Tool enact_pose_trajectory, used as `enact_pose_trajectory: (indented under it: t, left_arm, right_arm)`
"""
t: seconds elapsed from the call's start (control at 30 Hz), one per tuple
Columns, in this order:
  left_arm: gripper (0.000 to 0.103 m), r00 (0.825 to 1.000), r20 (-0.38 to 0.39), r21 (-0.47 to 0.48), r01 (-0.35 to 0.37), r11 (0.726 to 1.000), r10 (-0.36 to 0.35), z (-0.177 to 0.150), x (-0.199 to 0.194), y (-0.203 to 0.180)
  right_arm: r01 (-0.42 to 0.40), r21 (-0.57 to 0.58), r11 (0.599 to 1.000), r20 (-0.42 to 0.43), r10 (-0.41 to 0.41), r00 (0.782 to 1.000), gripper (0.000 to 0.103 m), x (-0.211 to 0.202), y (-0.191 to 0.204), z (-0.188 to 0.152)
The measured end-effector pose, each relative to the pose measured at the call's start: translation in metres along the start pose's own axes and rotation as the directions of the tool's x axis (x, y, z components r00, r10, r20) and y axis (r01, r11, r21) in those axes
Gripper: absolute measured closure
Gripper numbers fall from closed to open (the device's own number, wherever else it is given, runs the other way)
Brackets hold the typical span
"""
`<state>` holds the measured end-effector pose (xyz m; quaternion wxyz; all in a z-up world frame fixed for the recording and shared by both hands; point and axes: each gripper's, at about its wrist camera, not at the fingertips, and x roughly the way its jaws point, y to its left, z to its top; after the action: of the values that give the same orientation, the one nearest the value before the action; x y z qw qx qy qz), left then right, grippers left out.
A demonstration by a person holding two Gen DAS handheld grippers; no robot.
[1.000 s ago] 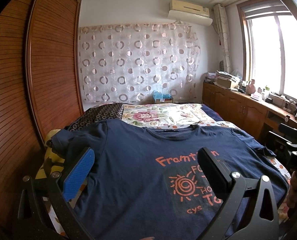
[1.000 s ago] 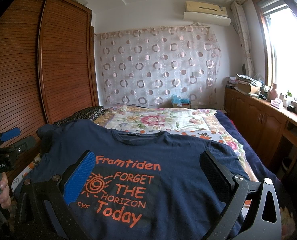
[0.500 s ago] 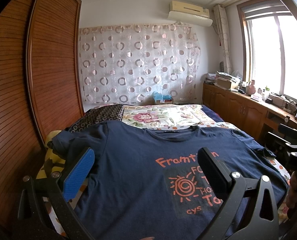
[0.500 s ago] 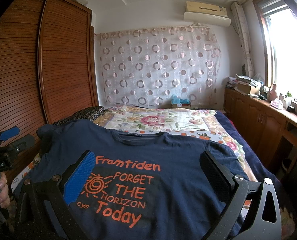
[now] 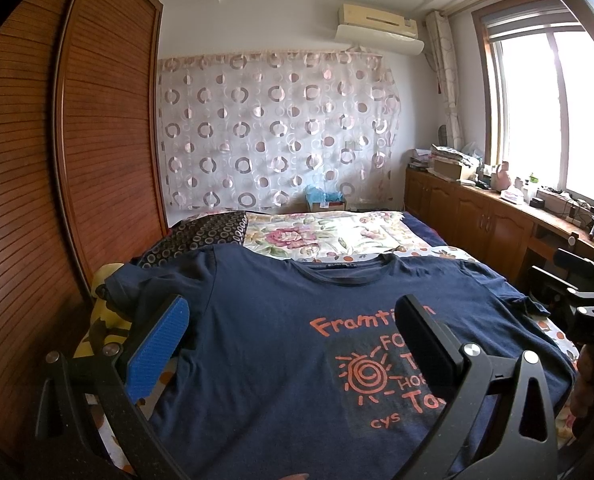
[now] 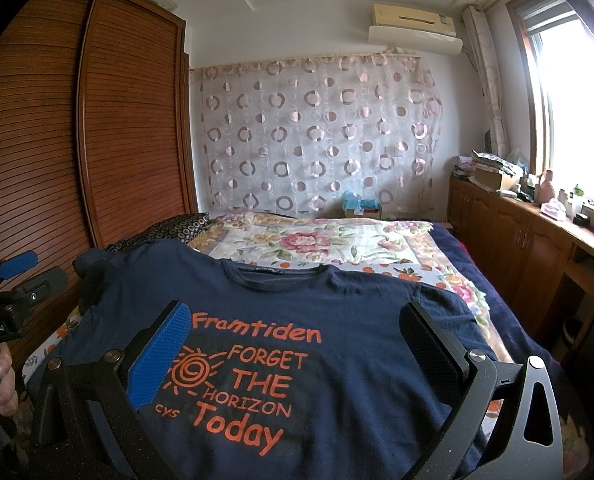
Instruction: Fold small clothes
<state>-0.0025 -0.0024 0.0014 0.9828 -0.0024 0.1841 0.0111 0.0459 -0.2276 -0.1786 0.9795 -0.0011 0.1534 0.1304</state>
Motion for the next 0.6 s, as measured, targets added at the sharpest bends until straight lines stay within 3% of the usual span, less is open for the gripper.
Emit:
enact_pose_trajectory:
  t: [0.6]
  left_arm:
    - [0.000,1.000,0.004,0.000,0.001,1.000,-0.001,-0.0003,-0.0004,0.0000]
  right_arm:
    - [-0.003,-0.004,1.000,0.006,0.003,1.000,0.000,-0.0004,0.0001,0.0012]
